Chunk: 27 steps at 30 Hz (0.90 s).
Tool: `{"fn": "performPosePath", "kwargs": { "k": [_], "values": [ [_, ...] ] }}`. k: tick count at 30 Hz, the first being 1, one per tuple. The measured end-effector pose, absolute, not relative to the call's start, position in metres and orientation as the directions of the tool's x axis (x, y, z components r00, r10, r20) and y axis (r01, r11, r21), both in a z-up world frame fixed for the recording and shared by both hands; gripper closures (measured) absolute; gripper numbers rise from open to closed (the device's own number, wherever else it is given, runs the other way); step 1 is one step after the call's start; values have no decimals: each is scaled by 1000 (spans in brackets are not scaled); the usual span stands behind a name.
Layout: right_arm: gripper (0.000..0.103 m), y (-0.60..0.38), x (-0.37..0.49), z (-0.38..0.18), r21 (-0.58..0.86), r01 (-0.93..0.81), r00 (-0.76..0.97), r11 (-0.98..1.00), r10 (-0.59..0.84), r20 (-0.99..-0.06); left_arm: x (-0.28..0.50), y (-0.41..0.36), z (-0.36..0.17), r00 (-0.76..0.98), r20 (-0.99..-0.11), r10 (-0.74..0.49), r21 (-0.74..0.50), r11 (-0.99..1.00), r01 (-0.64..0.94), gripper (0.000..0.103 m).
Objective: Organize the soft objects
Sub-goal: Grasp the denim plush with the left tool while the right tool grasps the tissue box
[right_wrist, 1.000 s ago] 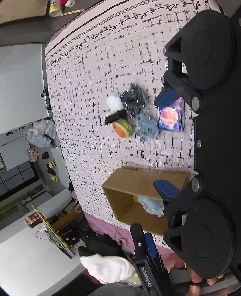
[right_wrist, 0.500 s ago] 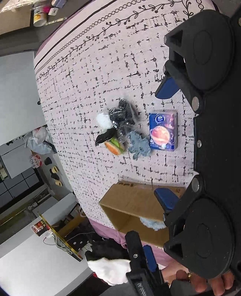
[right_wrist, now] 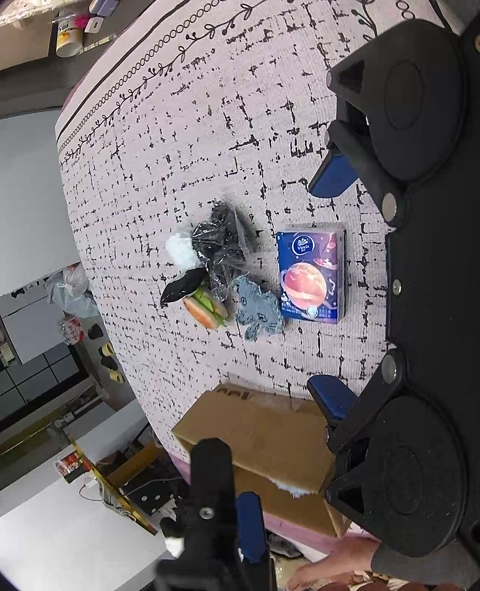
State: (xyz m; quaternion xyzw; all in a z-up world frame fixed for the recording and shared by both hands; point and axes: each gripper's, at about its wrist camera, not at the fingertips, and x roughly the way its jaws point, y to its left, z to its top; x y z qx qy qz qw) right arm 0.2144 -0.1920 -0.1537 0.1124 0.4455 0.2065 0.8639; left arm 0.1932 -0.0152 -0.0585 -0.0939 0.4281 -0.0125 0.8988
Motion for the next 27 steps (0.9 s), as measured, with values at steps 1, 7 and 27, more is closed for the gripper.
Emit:
{"fn": "performPosePath", "kwargs": {
  "k": [1,7,27],
  "values": [
    [0,-191,214,-156,375,-256,523,891,454,-721,196,-16,-60,626,-773,-102,-177,983,-58,8],
    [0,-189,215,-171,354,-243,539,903,429,-725,203,-22,-65,615,-781,-107,-158,987,-30,8],
    [21,-175,226,-202,312,-298,542,902,429,-723,239,-37,-99,570,-816,-96,-148,988,-46,9]
  ]
}}
